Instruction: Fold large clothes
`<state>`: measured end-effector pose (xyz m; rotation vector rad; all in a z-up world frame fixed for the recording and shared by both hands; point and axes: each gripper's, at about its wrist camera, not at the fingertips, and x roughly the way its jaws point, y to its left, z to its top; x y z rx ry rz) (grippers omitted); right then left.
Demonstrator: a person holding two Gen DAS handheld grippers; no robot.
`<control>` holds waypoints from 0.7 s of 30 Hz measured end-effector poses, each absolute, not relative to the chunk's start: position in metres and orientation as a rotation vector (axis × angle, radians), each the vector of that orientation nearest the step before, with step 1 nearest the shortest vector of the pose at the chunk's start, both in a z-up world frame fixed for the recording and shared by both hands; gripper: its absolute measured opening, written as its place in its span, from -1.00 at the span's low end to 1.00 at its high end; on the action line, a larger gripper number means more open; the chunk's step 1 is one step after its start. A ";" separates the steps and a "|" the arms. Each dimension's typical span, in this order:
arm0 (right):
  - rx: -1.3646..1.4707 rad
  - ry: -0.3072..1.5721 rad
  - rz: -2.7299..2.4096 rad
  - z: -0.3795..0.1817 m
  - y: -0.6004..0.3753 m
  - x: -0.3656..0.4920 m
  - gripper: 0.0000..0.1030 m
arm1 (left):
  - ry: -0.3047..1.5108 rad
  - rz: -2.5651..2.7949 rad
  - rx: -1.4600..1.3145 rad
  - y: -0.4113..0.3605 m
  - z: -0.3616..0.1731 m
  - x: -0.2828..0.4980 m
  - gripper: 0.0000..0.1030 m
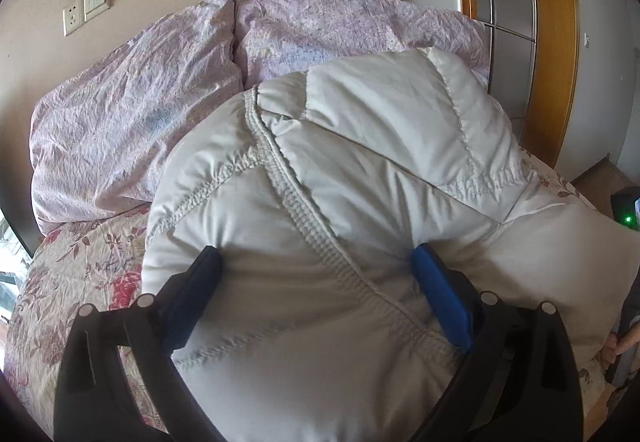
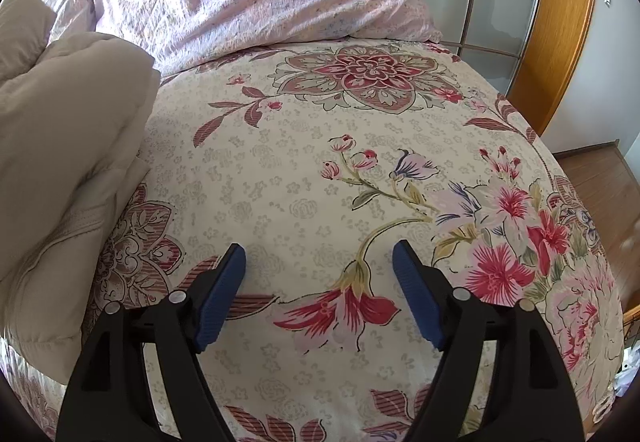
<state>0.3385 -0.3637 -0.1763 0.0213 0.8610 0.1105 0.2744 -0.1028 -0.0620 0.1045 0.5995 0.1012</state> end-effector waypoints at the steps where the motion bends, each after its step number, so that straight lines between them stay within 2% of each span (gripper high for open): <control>1: 0.020 0.861 0.111 -0.176 -0.364 0.339 0.52 | 0.600 0.100 0.117 -0.107 -0.065 0.277 0.86; 9: 0.012 0.867 0.112 -0.177 -0.362 0.340 0.60 | 0.616 0.100 0.166 -0.134 -0.094 0.292 0.86; 13: 0.017 0.881 0.083 -0.178 -0.363 0.343 0.76 | 0.610 0.111 0.182 -0.137 -0.101 0.294 0.86; 15: 0.025 0.900 0.056 -0.179 -0.366 0.346 0.86 | 0.613 0.100 0.174 -0.134 -0.097 0.291 0.86; 18: 0.004 0.912 0.001 -0.172 -0.368 0.345 0.85 | 0.618 0.021 0.124 -0.123 -0.080 0.274 0.88; 21: 0.036 0.838 -0.012 -0.143 -0.373 0.334 0.80 | 0.593 -0.027 0.060 -0.102 -0.055 0.254 0.89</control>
